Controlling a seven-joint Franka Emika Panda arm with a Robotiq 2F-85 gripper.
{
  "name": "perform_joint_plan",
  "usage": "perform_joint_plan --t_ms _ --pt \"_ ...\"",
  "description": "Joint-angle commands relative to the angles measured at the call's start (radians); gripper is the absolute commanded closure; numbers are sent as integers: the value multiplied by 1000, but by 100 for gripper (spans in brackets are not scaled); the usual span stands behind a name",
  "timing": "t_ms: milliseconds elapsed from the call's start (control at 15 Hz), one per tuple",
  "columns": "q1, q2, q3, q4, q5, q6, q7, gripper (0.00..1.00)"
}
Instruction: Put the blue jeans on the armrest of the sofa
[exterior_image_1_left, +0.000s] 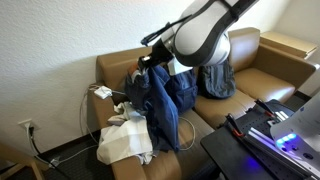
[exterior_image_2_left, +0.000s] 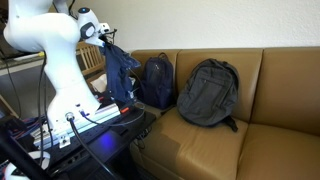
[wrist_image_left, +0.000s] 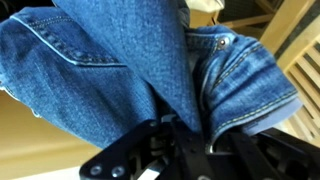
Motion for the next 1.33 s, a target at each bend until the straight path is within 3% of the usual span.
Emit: perform_joint_plan --t_ms 0,200,267,333,400,467,533,600,733,867,1000,1133,1267 --pt "-11 25 -7 -18 -17 -2 43 79" --pt "-25 58 -18 -38 -71 -2 145 79" --pt "-25 57 -18 -37 -71 -2 149 95" --pt "2 68 -41 -40 -62 9 145 95" --pt "78 78 -120 -55 -38 106 120 95" --pt "115 82 -153 -65 -27 175 95 95" --pt "161 69 -196 -45 -12 191 91 95" --pt "265 17 -316 -13 24 117 86 95" --pt "324 28 -375 -2 20 106 96 95" --pt "276 27 -303 -15 -35 94 163 95" --pt "174 18 -186 -15 -122 46 266 95" --pt "16 32 -18 8 -230 -53 382 95" --pt "-119 79 134 41 -262 -122 443 95"
